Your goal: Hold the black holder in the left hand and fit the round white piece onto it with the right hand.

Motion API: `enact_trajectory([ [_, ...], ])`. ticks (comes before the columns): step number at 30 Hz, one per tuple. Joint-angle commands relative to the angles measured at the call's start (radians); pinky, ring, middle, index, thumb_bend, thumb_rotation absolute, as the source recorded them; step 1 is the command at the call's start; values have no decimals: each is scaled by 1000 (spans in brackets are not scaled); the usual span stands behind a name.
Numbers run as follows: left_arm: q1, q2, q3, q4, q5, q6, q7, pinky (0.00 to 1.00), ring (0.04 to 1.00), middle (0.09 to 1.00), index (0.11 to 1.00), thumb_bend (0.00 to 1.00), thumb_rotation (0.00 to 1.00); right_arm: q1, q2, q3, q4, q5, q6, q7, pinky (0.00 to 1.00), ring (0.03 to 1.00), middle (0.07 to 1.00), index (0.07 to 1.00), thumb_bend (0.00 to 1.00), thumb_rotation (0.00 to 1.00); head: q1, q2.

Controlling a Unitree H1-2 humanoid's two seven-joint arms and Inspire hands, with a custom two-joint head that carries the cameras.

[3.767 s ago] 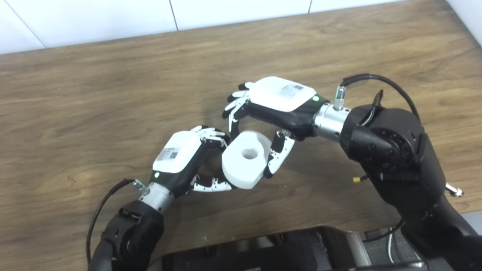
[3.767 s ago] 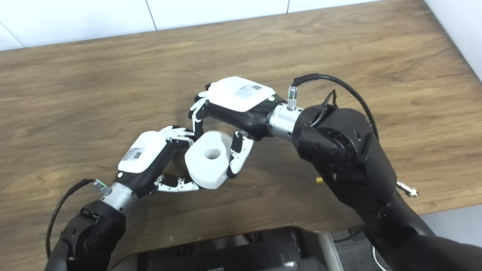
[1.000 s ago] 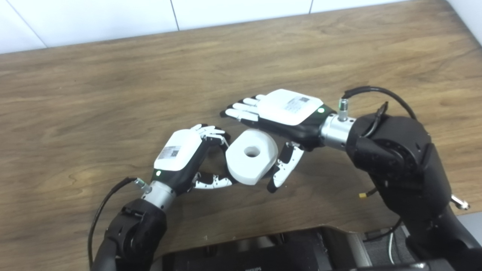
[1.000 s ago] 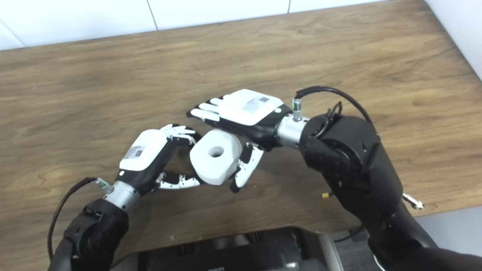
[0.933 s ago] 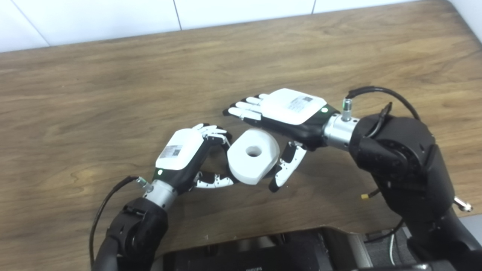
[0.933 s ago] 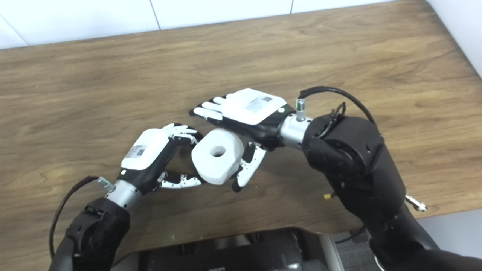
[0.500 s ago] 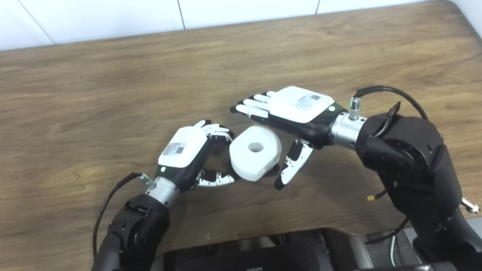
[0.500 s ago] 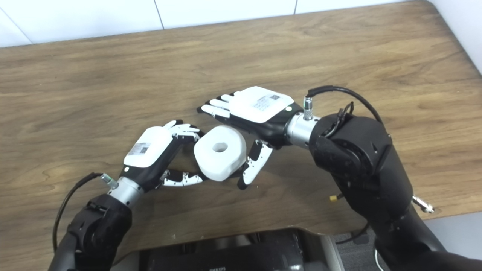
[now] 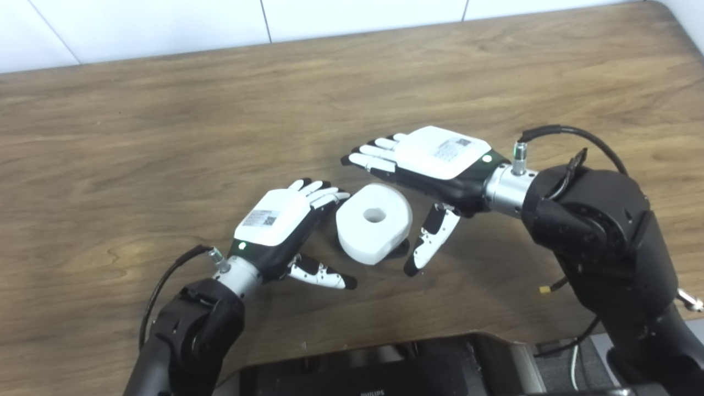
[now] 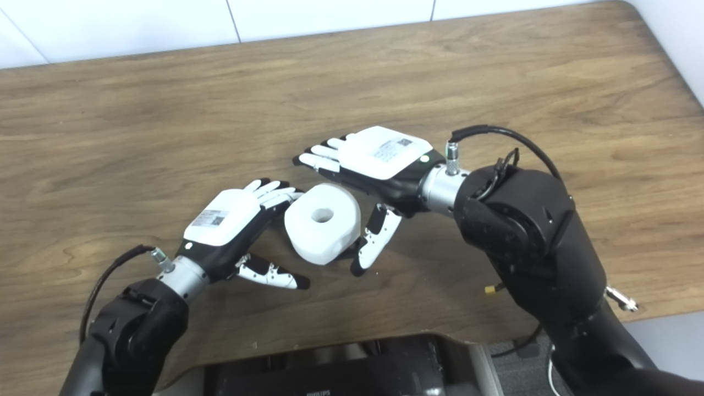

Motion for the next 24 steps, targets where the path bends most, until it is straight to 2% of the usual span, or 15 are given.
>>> enact_trajectory([
  [1, 10, 24, 16, 7, 20, 46, -38, 1000, 940, 900, 885, 1000, 338, -25, -4, -14, -14, -8, -14, -26, 1000, 1000, 1000, 1000, 1000, 430, 1, -2],
  [6, 12, 24, 51, -12, -5, 69, -48, 1000, 938, 898, 882, 1000, 338, -16, -5, -19, -7, -4, -14, -39, 1000, 1000, 1000, 1000, 1000, 426, 5, -5],
  [12, 20, 16, 154, -47, -130, 116, -31, 1000, 953, 929, 935, 1000, 339, -8, -10, -45, -1, 12, -6, -52, 1000, 1000, 1000, 1000, 1000, 465, 19, -15],
  [16, 20, 26, 229, -100, -204, 178, -35, 1000, 966, 955, 982, 994, 369, -1, -14, -73, 7, 33, 11, -62, 1000, 1000, 1000, 1000, 1000, 501, 28, -25],
  [18, 21, 34, 263, -119, -247, 200, -31, 966, 962, 952, 989, 988, 391, 4, -19, -92, 8, 43, 25, -65, 1000, 1000, 1000, 1000, 1000, 507, 31, -27],
  [19, 23, 38, 282, -130, -269, 212, -29, 860, 952, 957, 997, 995, 404, 7, -20, -102, 9, 49, 33, -68, 1000, 1000, 1000, 1000, 1000, 494, 33, -31],
  [20, 24, 41, 292, -137, -284, 222, -28, 821, 949, 960, 999, 997, 406, 9, -21, -108, 9, 52, 38, -70, 1000, 1000, 1000, 1000, 1000, 489, 33, -31],
  [24, 64, 72, 376, -184, -424, 245, -16, 810, 967, 982, 1000, 1000, 421, 49, -20, -164, 6, 111, 74, -112, 1000, 1000, 1000, 1000, 1000, 523, 37, -40],
])
